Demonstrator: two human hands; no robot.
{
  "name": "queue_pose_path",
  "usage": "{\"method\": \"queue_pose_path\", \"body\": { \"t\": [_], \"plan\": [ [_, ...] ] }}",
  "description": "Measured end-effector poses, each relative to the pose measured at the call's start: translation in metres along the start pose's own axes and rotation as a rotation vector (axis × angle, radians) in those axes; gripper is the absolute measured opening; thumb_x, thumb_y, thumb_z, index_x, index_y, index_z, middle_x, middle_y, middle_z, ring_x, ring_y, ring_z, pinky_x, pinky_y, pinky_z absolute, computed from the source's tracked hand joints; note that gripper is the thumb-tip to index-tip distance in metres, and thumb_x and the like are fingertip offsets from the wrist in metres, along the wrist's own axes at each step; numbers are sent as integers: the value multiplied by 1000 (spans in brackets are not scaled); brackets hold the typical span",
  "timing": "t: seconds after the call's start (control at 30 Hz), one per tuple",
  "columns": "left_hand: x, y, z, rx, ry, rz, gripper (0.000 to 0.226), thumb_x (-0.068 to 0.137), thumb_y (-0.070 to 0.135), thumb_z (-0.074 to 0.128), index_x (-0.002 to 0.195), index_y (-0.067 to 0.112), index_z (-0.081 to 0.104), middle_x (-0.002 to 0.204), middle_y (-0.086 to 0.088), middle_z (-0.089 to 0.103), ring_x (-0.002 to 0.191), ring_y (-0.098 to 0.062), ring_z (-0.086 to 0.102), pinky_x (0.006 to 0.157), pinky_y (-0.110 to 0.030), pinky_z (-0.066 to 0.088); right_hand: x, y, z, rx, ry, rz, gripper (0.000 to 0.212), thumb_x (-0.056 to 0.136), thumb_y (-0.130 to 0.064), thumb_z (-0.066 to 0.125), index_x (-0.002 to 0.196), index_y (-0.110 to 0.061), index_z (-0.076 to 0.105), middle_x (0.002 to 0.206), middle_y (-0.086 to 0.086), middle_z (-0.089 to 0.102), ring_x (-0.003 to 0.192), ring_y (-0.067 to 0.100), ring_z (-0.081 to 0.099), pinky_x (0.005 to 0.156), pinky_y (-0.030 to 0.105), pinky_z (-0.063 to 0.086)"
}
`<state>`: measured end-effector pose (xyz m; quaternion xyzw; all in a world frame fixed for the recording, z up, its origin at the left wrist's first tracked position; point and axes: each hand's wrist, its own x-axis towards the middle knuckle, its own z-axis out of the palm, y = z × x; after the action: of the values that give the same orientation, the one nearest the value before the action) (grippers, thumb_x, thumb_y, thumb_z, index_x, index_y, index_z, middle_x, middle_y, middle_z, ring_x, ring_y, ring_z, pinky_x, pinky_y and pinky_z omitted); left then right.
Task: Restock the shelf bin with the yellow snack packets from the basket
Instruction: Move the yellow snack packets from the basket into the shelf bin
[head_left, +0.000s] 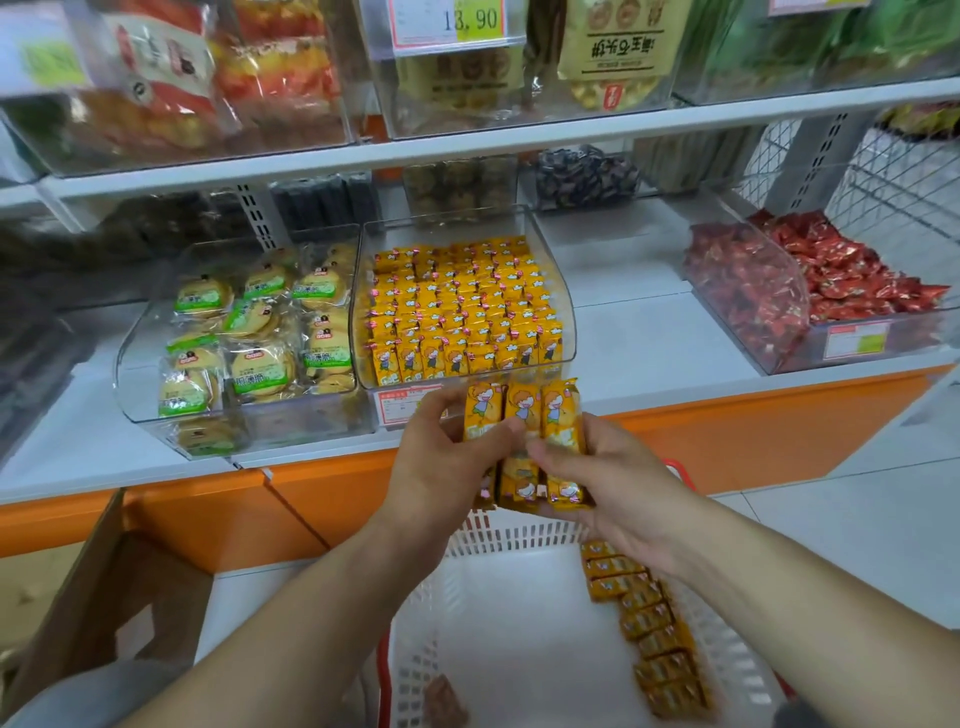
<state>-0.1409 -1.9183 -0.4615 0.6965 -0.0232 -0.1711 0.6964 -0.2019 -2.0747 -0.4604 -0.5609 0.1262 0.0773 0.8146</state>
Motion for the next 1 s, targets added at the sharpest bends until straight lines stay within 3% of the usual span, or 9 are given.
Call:
{"method": "queue_pose_path", "body": {
  "t": [0.17, 0.33, 0.4, 0.47, 0.57, 0.67, 0.77, 0.87, 1.0],
  "plan": [
    [4, 14, -21, 40, 53, 7, 40, 84, 23, 82, 107, 41, 55, 81, 14, 73, 73, -11, 77, 57, -31, 61, 2, 2, 13, -52, 149, -105, 37, 91, -30, 68, 123, -25, 49, 93, 7, 75, 78, 25, 74, 63, 40, 60],
    [12, 36, -61, 60, 174, 63, 45, 86, 22, 80, 124, 20, 56, 103, 7, 73, 82, -10, 76, 55, -22, 58, 9, -12, 18, -119, 246, -154, 25, 89, -46, 66, 103, -27, 61, 94, 7, 69, 75, 36, 72, 56, 40, 58],
    [15, 41, -75, 47, 220, 113, 39, 85, 20, 80, 114, 26, 54, 103, 14, 69, 75, -4, 75, 51, -19, 54, 22, -25, 21, -185, 270, -196, 15, 90, -41, 69, 90, -27, 66, 90, 3, 65, 74, 28, 71, 55, 37, 57],
    [16, 45, -86, 55, 245, 114, 52, 85, 24, 80, 131, 24, 54, 124, 8, 60, 95, -16, 74, 61, -26, 58, 43, -45, 28, -329, 291, -271, 18, 81, -44, 71, 83, -27, 68, 83, -2, 63, 72, 17, 63, 59, 29, 51],
    [17, 46, -100, 46, 267, 90, 73, 83, 28, 81, 146, 20, 45, 142, -11, 58, 109, -31, 70, 81, -44, 62, 79, -70, 38, -409, 265, -410, 19, 85, -32, 73, 99, -26, 63, 79, -6, 61, 72, 5, 61, 72, 30, 47],
    [18, 47, -109, 48, 273, 126, 76, 83, 31, 81, 149, 21, 43, 142, -15, 58, 107, -28, 71, 68, -28, 58, 107, -78, 45, -553, 263, -498, 27, 88, -22, 73, 106, -35, 57, 94, -3, 66, 80, 14, 65, 71, 38, 53],
    [18, 49, -113, 36, 270, 128, 75, 84, 31, 80, 149, 22, 43, 135, -4, 61, 98, -20, 73, 61, -23, 56, 128, -71, 47, -805, 267, -518, 32, 86, -24, 76, 110, -32, 56, 104, -4, 65, 83, 14, 65, 65, 27, 51],
    [18, 51, -114, 20, 279, 127, 73, 85, 30, 80, 148, 24, 43, 131, -3, 64, 94, -18, 74, 60, -22, 55, 141, -62, 44, -910, 230, -490, 34, 86, -24, 76, 111, -30, 53, 100, -11, 59, 80, 5, 61, 59, 10, 42],
    [19, 54, -113, 15, 286, 124, 74, 85, 32, 80, 148, 25, 42, 141, -7, 59, 99, -22, 73, 62, -23, 53, 147, -70, 42, -945, 238, -534, 33, 83, -23, 79, 103, -30, 53, 91, -11, 61, 74, 5, 60, 61, 14, 44]
  ]
}}
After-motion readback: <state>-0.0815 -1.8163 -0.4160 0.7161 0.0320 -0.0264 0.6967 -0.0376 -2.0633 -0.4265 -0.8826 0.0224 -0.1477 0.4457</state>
